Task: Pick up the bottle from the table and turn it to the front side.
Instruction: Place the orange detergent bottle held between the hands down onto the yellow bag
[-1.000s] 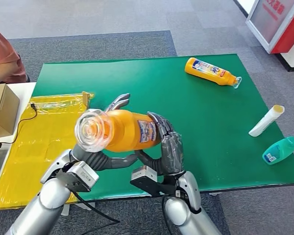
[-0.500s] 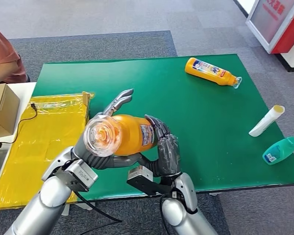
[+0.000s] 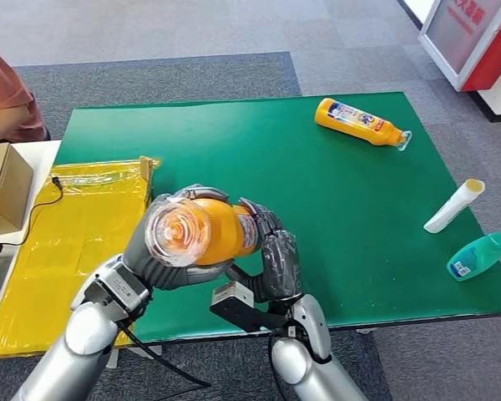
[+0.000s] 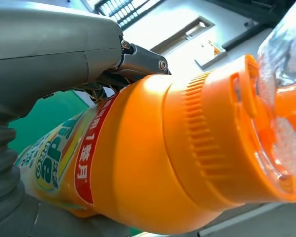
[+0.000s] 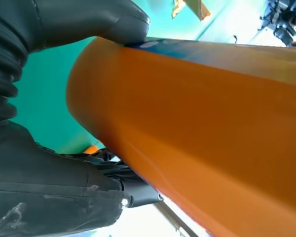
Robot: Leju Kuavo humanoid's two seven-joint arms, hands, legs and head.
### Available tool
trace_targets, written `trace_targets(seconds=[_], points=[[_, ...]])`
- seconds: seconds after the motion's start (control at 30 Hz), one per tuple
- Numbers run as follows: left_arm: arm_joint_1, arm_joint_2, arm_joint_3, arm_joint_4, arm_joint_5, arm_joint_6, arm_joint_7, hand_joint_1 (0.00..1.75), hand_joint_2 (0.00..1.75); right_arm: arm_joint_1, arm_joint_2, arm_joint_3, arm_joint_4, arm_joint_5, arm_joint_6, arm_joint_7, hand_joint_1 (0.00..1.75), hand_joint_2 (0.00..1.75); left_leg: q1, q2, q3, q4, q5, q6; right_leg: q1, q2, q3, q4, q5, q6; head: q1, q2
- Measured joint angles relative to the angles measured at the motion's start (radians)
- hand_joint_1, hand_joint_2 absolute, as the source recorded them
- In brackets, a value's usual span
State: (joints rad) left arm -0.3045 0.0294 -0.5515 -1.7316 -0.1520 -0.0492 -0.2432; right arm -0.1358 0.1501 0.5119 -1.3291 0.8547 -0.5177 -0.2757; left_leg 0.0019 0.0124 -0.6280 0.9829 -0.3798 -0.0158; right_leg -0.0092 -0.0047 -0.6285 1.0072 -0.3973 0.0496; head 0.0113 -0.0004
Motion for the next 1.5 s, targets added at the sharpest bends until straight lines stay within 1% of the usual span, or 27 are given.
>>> trace_targets(seconds=[0.13, 0.17, 0.2, 0.33, 0.43, 0.53, 0.6, 0.67, 0.73, 0.8, 0.87, 0.97, 1.03, 1.13, 1.27, 1.33, 1.4, 1.5], points=[[0.015, -0.014, 0.015, -0.003, 0.011, 0.038, -0.016, 1.75, 1.75, 0.009, 0.0, -0.006, 0.006, -0.02, 0.008, 0.015, 0.0, 1.75, 0.0, 0.0, 0.0, 0.0, 0.0, 0.0, 0.0, 0.0, 0.0, 0.0, 0.0, 0.0, 0.0, 0.0], [0.02, -0.017, 0.018, -0.006, -0.002, 0.06, -0.025, 1.75, 1.75, 0.012, 0.0, -0.009, 0.007, -0.035, 0.014, 0.016, 0.0, 1.75, 0.0, 0.0, 0.0, 0.0, 0.0, 0.0, 0.0, 0.0, 0.0, 0.0, 0.0, 0.0, 0.0, 0.0], [0.029, -0.02, 0.025, -0.012, -0.036, 0.104, -0.039, 1.75, 1.75, 0.015, 0.0, -0.015, 0.008, -0.06, 0.023, 0.017, 0.0, 1.75, 0.0, 0.0, 0.0, 0.0, 0.0, 0.0, 0.0, 0.0, 0.0, 0.0, 0.0, 0.0, 0.0, 0.0], [0.078, -0.027, 0.067, -0.053, -0.249, 0.35, -0.104, 1.75, 1.75, 0.034, 0.0, -0.046, 0.001, -0.181, 0.062, 0.012, 0.0, 1.75, 0.0, 0.0, 0.0, 0.0, 0.0, 0.0, 0.0, 0.0, 0.0, 0.0, 0.0, 0.0, 0.0, 0.0], [0.13, -0.027, 0.097, -0.088, -0.376, 0.492, -0.123, 1.75, 1.75, 0.053, 0.0, -0.076, -0.02, -0.248, 0.08, 0.008, 0.0, 1.75, 0.0, 0.0, 0.0, 0.0, -0.001, 0.0, 0.0, 0.0, 0.0, 0.0, -0.001, 0.0, 0.0, 0.0], [0.177, -0.027, 0.125, -0.113, -0.522, 0.617, -0.125, 1.75, 1.75, 0.072, 0.0, -0.105, -0.048, -0.288, 0.084, 0.002, 0.0, 1.75, 0.0, 0.0, 0.0, 0.0, -0.001, 0.0, 0.0, 0.0, 0.0, 0.0, -0.001, 0.0, 0.0, 0.0], [0.205, -0.027, 0.141, -0.124, -0.622, 0.681, -0.116, 1.75, 1.75, 0.083, 0.0, -0.123, -0.069, -0.306, 0.083, -0.002, 0.0, 1.75, 0.0, 0.0, 0.0, 0.0, -0.002, 0.0, 0.0, 0.0, 0.0, 0.0, -0.002, 0.0, 0.0, 0.0], [0.23, -0.033, 0.16, -0.133, -0.74, 0.714, -0.093, 1.75, 1.75, 0.092, 0.0, -0.138, -0.089, -0.318, 0.079, -0.007, 0.0, 1.75, 0.0, 0.0, 0.0, 0.0, -0.002, 0.0, 0.0, 0.0, 0.0, 0.0, -0.002, 0.0, 0.0, 0.0], [0.257, -0.048, 0.193, -0.143, -0.925, 0.734, -0.052, 1.75, 1.75, 0.104, 0.0, -0.155, -0.116, -0.33, 0.07, -0.014, 0.0, 1.75, 0.0, 0.0, 0.0, 0.0, -0.002, 0.0, 0.0, 0.0, 0.001, 0.0, -0.002, 0.0, 0.0, 0.0], [0.285, -0.062, 0.23, -0.149, -1.124, 0.742, 0.017, 1.75, 1.75, 0.117, 0.0, -0.175, -0.155, -0.339, 0.061, -0.022, 0.0, 1.75, 0.0, 0.0, 0.0, 0.0, -0.002, 0.0, 0.0, 0.0, 0.0, 0.0, -0.002, 0.0, 0.0, 0.0], [0.306, -0.064, 0.257, -0.145, -1.27, 0.743, 0.11, 1.75, 1.75, 0.129, 0.0, -0.194, -0.199, -0.343, 0.057, -0.026, 0.0, 1.75, 0.0, 0.0, 0.0, 0.0, -0.002, 0.0, 0.0, 0.0, 0.0, 0.0, -0.001, 0.0, 0.0, 0.0], [0.318, -0.031, 0.271, -0.101, -1.369, 0.712, 0.244, 1.75, 1.75, 0.139, -0.001, -0.214, -0.263, -0.352, 0.067, -0.028, 0.0, 1.75, 0.0, 0.0, 0.0, 0.0, -0.002, 0.0, 0.0, 0.0, 0.0, 0.0, -0.001, -0.001, 0.0, 0.0], [0.322, 0.002, 0.272, -0.057, -1.383, 0.676, 0.297, 1.75, 1.75, 0.142, -0.002, -0.221, -0.298, -0.357, 0.078, -0.029, 0.0, 1.75, 0.0, 0.0, 0.0, 0.0, -0.001, -0.001, 0.0, 0.0, -0.001, 0.0, -0.001, -0.001, 0.0, 0.0], [0.323, 0.034, 0.272, 0.006, -1.384, 0.618, 0.335, 1.75, 1.75, 0.145, -0.002, -0.228, -0.335, -0.36, 0.088, -0.029, 0.0, 1.75, 0.0, 0.001, 0.0, 0.0, -0.001, -0.001, 0.001, 0.0, -0.001, 0.0, -0.001, -0.001, 0.0, 0.0], [0.296, 0.062, 0.272, 0.108, -1.375, 0.462, 0.353, 1.75, 1.75, 0.147, -0.002, -0.237, -0.371, -0.364, 0.106, -0.029, 0.0, 1.75, 0.0, 0.001, 0.0, 0.0, -0.001, -0.001, 0.0, 0.0, -0.001, 0.0, -0.001, -0.001, 0.0, 0.0], [0.271, 0.074, 0.272, 0.175, -1.359, 0.403, 0.353, 1.75, 1.75, 0.146, -0.002, -0.239, -0.384, -0.365, 0.118, -0.03, 0.0, 1.75, 0.0, 0.001, 0.0, 0.0, -0.001, -0.001, 0.0, 0.0, -0.001, 0.0, -0.001, -0.001, 0.0, 0.0], [0.243, 0.083, 0.274, 0.245, -1.337, 0.376, 0.349, 1.75, 1.75, 0.144, -0.002, -0.241, -0.394, -0.367, 0.127, -0.033, 0.0, 1.75, 0.0, 0.001, 0.0, 0.0, -0.001, -0.001, 0.0, 0.0, -0.001, 0.0, 0.0, -0.001, 0.0, 0.0], [0.191, 0.092, 0.281, 0.359, -1.311, 0.365, 0.334, 1.75, 1.75, 0.136, -0.002, -0.242, -0.401, -0.371, 0.138, -0.037, 0.0, 1.75, 0.0, 0.001, 0.0, 0.0, -0.001, -0.001, 0.0, 0.0, 0.0, 0.0, 0.0, -0.001, 0.0, 0.0]])
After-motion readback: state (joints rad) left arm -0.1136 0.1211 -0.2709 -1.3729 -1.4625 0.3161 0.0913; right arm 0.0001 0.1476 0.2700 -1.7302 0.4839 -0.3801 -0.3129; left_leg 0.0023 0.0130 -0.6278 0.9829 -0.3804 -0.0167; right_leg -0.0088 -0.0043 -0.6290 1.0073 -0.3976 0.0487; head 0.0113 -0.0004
